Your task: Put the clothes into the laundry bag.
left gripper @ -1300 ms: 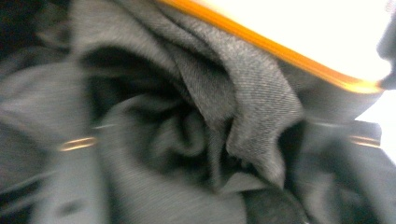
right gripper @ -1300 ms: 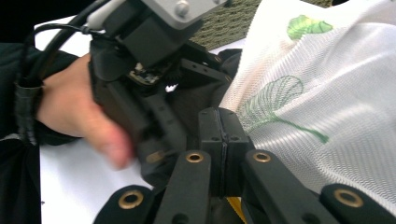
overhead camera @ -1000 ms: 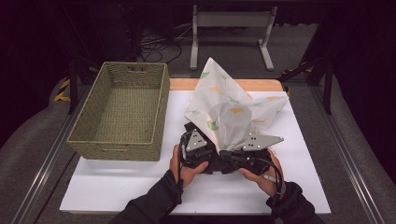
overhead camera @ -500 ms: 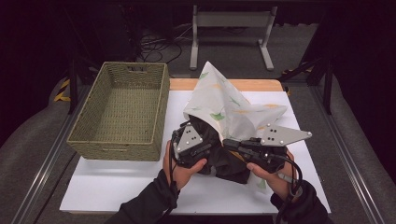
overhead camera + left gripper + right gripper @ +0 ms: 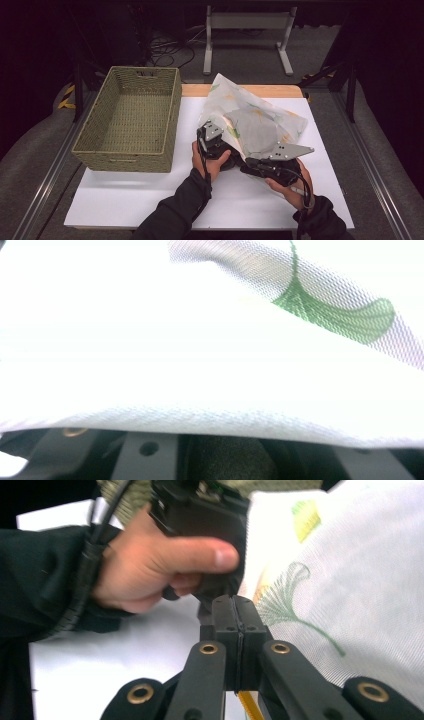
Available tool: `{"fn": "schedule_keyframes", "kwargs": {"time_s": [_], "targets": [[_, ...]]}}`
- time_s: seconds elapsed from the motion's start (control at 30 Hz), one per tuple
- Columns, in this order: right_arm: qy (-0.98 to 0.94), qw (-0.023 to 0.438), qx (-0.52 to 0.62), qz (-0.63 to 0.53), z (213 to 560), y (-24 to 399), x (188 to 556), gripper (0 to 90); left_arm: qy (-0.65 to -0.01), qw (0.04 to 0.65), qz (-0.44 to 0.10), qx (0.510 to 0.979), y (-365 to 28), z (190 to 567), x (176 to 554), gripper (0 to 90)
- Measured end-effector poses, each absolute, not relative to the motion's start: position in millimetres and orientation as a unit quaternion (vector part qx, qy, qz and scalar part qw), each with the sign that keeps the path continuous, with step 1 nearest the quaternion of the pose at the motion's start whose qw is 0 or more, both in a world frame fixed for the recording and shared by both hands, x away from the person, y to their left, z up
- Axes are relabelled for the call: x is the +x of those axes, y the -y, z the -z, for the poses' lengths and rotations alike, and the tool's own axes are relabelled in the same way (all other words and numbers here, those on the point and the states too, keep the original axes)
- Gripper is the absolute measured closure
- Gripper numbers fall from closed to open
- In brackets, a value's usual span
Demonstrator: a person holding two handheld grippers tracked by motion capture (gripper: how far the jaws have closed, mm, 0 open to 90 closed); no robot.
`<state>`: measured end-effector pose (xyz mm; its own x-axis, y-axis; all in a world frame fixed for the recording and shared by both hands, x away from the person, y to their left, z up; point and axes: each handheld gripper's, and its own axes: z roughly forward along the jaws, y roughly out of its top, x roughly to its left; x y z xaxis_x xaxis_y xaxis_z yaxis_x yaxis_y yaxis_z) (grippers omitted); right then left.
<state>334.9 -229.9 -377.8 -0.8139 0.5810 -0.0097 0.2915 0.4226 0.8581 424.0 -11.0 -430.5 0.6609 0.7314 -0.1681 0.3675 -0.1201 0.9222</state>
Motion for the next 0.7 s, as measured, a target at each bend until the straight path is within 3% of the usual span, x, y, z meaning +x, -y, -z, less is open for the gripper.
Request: {"fn": "schedule_keyframes", "kwargs": {"time_s": [0.03,0.1,0.13,0.17,0.3,0.53,0.7], "targets": [[-0.83,0.155,0.266,-0.465,380,231,336,90.0,-0.372,0.543,-0.167,0.735,11,431,424,65.7],[-0.838,0.177,0.266,-0.442,387,231,339,90.0,-0.361,0.552,-0.153,0.735,7,430,422,56.9],[-0.84,0.179,0.268,-0.437,390,231,340,90.0,-0.351,0.551,-0.149,0.742,5,430,421,51.6],[-0.84,0.18,0.273,-0.433,393,233,341,90.0,-0.338,0.547,-0.144,0.752,1,429,418,39.1],[-0.832,0.183,0.279,-0.444,388,240,341,90.0,-0.286,0.522,-0.147,0.79,-20,421,399,19.2],[-0.822,0.174,0.27,-0.47,379,242,335,90.0,-0.231,0.436,-0.135,0.859,-47,433,369,8.1],[-0.835,0.162,0.257,-0.459,384,232,334,90.0,-0.235,0.393,-0.119,0.881,-33,463,377,9.3]]}}
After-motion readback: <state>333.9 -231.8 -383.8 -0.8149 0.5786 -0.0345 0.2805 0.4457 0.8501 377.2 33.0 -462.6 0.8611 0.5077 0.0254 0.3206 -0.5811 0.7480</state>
